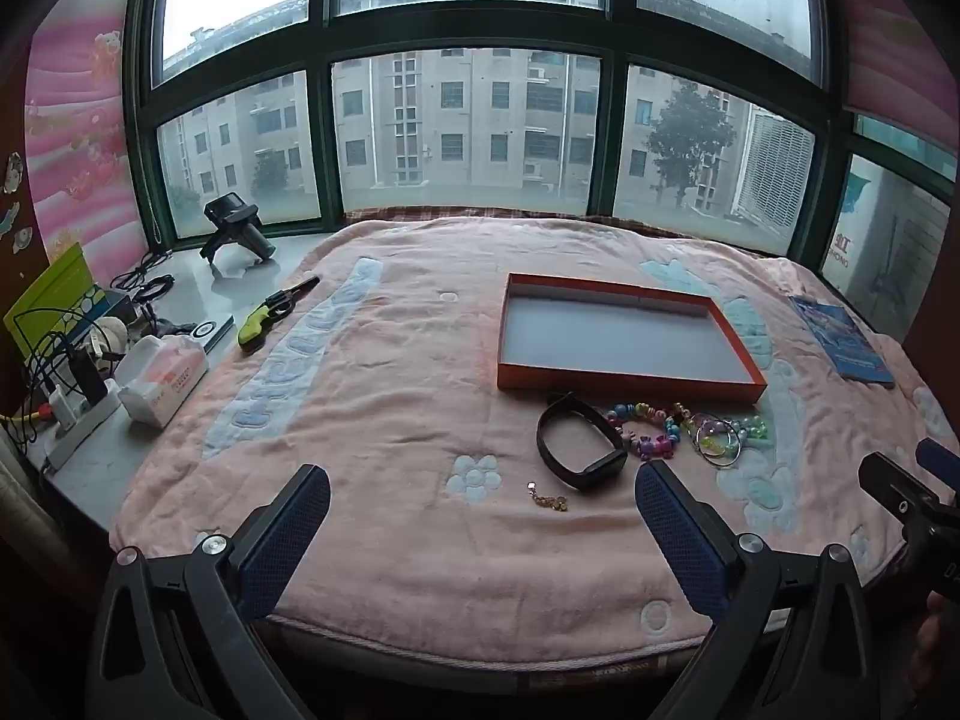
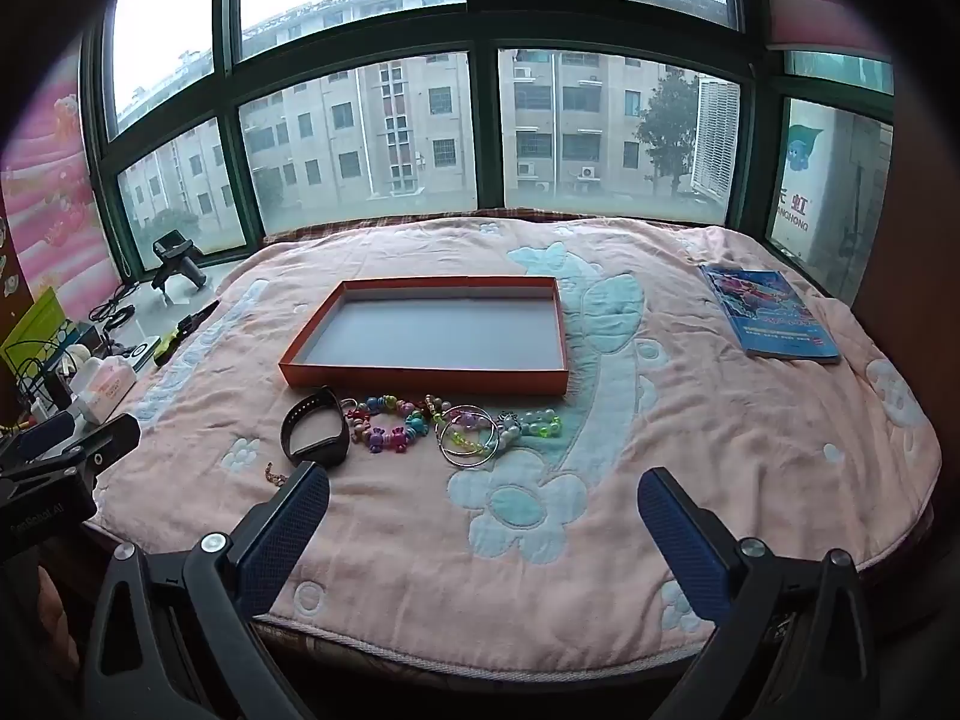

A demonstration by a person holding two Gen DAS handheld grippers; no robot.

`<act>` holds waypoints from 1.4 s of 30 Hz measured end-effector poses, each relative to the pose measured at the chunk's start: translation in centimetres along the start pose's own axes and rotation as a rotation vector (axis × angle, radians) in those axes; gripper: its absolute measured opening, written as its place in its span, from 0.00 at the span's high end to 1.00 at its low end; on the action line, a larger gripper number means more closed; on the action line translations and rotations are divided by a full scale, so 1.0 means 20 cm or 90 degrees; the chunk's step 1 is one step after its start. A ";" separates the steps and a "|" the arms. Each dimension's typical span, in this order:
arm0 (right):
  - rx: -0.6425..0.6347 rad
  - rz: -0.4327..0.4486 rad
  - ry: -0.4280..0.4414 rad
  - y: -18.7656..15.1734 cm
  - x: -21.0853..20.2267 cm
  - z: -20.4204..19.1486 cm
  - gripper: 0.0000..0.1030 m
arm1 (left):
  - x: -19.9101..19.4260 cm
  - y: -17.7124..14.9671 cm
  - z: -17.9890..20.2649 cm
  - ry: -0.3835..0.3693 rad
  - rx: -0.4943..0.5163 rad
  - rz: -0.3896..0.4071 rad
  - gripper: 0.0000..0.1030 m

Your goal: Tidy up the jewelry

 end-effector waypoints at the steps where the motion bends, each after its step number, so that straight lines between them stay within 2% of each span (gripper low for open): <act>1: -0.001 0.002 -0.002 0.00 0.00 0.00 0.00 | 0.00 0.00 0.00 -0.001 -0.001 -0.001 0.00; 11: -0.003 0.008 0.000 0.01 0.00 0.00 0.00 | 0.00 0.00 -0.01 0.002 0.006 -0.010 0.00; 18: 0.001 0.014 0.004 0.01 0.00 0.00 0.00 | -0.04 0.01 -0.01 0.020 0.013 0.015 0.00; 42: 0.002 0.027 0.010 0.03 -0.03 -0.02 0.00 | -0.08 0.04 0.00 0.022 0.021 0.026 0.00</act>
Point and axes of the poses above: each gripper's, at about its wrist camera, not at the fingertips, and x roughly the way its jaws point, z to its right, y to its top, the point moved 6 cm from there along x, roughly the way its jaws point, and after that the axes turned 11 degrees about x, right-handed, at the moved point
